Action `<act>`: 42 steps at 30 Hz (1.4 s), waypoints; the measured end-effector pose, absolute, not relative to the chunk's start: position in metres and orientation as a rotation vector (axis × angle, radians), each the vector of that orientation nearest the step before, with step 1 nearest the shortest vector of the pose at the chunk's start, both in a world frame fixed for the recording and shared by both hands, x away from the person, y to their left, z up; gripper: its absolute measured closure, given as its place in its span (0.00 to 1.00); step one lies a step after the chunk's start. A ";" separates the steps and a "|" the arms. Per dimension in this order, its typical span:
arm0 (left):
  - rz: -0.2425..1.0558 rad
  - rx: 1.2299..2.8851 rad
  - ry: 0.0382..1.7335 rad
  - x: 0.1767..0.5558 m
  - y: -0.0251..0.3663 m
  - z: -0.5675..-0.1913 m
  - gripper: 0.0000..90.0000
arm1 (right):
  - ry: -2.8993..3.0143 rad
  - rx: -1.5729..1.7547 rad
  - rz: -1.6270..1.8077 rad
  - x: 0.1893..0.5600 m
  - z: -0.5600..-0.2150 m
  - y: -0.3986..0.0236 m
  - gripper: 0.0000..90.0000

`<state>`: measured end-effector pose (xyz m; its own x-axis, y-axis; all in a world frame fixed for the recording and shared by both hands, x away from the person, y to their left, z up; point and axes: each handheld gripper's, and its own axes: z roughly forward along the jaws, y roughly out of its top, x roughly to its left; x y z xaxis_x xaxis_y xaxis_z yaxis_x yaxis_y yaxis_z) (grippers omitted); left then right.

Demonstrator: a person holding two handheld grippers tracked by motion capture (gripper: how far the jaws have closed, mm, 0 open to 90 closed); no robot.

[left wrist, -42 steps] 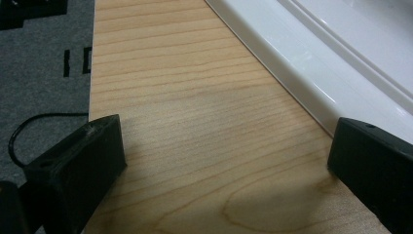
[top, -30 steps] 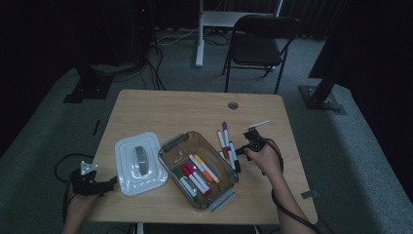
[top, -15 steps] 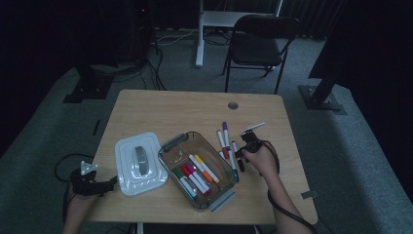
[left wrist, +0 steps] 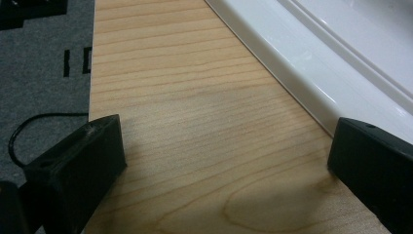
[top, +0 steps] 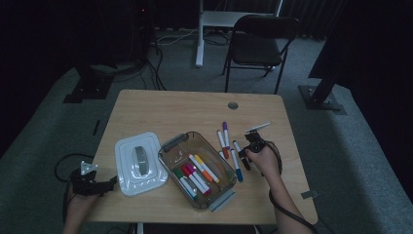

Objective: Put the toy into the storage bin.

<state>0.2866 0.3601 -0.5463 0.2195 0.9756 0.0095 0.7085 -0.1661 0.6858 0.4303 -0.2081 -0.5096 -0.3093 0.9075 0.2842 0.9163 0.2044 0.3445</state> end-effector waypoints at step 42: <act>0.626 1.944 1.548 0.287 0.360 -0.546 0.01 | -2.527 -1.418 -1.282 0.370 -0.347 -0.152 0.85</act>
